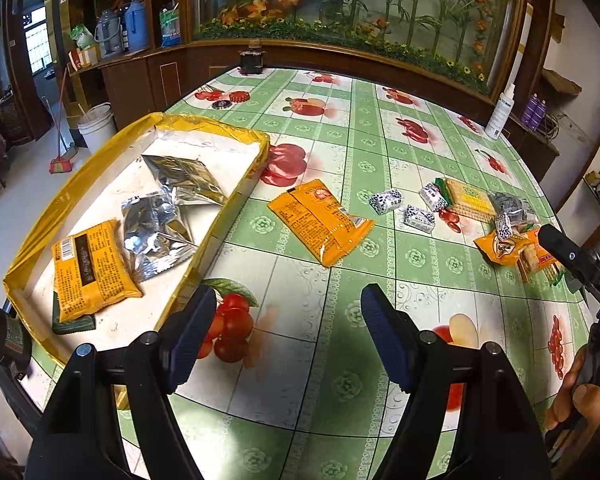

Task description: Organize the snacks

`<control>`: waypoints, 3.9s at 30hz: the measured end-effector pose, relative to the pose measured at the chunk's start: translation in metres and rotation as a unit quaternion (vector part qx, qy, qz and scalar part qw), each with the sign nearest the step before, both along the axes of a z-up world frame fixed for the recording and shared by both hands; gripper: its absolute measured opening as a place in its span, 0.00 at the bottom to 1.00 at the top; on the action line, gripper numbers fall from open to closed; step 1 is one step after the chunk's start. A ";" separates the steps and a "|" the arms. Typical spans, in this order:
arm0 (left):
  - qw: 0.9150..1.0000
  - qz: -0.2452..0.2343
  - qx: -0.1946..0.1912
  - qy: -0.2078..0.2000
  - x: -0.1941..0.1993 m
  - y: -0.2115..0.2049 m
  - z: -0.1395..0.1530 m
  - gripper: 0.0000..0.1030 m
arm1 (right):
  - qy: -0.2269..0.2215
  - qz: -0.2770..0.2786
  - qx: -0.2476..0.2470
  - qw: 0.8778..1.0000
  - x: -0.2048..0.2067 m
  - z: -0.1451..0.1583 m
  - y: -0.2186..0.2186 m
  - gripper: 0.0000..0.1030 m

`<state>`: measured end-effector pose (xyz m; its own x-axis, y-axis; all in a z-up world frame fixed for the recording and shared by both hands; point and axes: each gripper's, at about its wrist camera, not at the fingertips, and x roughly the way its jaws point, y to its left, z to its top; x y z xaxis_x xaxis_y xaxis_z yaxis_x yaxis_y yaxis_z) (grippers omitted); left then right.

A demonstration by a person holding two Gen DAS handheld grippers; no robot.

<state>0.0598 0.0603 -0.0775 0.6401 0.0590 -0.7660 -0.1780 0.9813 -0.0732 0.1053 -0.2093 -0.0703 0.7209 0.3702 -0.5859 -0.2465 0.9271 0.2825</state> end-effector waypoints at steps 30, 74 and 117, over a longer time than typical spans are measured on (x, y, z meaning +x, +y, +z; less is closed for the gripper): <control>0.992 0.092 -0.077 0.047 0.110 0.006 -0.049 0.73 | 0.046 0.072 -0.035 0.996 0.078 -0.026 0.024 0.82; 0.999 -0.027 -0.029 -0.018 0.034 0.008 -0.014 0.27 | 0.040 0.138 -0.043 0.989 0.059 -0.016 0.075 0.19; 0.992 0.122 -0.007 -0.034 -0.044 0.138 -0.003 0.28 | 0.023 0.314 -0.012 0.949 0.001 0.004 0.266 0.19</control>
<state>0.0157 0.1981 -0.0803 0.6586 0.2083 -0.7231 -0.4036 0.9088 -0.1058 0.1064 0.0568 -0.0664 0.3367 0.7043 -0.6250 -0.7407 0.6079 0.2861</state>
